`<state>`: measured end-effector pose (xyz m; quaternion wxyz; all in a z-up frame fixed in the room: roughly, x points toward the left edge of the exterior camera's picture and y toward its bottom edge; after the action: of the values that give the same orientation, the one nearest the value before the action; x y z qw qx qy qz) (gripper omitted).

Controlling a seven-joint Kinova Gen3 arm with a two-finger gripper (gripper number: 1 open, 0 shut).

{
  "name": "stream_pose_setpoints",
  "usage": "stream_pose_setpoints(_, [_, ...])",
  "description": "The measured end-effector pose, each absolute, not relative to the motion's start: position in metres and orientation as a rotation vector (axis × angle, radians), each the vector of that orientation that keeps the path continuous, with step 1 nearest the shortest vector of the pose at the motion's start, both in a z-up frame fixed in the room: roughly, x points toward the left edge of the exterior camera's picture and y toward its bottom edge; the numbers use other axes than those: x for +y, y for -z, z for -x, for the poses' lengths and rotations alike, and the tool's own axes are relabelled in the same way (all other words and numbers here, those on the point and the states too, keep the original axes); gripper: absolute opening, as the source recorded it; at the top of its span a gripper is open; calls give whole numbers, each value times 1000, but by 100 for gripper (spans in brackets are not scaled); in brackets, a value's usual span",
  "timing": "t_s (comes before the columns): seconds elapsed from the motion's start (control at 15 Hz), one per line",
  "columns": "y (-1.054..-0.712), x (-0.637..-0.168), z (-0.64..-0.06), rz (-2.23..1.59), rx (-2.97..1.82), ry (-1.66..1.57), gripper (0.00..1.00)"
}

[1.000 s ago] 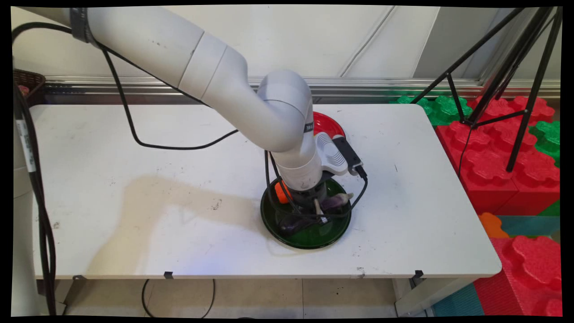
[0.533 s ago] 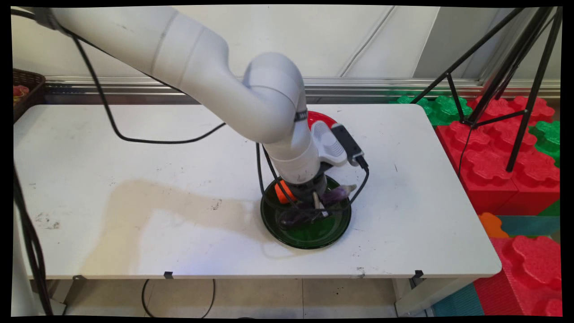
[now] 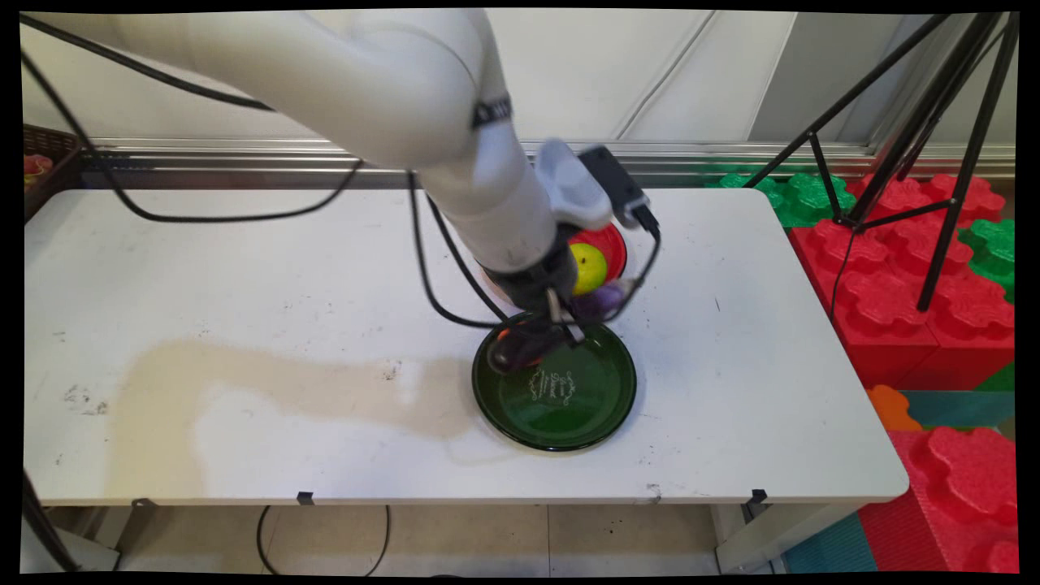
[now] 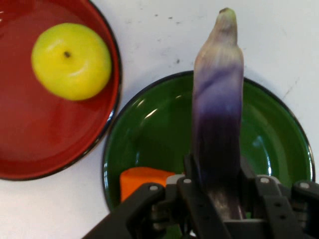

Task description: Place the picked object on the red plate

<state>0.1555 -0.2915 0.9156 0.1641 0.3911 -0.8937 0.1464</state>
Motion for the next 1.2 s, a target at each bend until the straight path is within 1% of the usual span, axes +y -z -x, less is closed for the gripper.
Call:
stream_pose_setpoints(0.33, [-956,-284,-190,-1119,-2540,-479,0])
stream_pose_setpoints(0.67, [-985,-289,-219,-1114,-2541,-558,0])
stream_pose_setpoints(0.93, [-1000,-315,-229,-1084,-2544,-641,0])
stream_pose_setpoints(1.2, [-1002,-354,-228,-1062,-2545,-696,0])
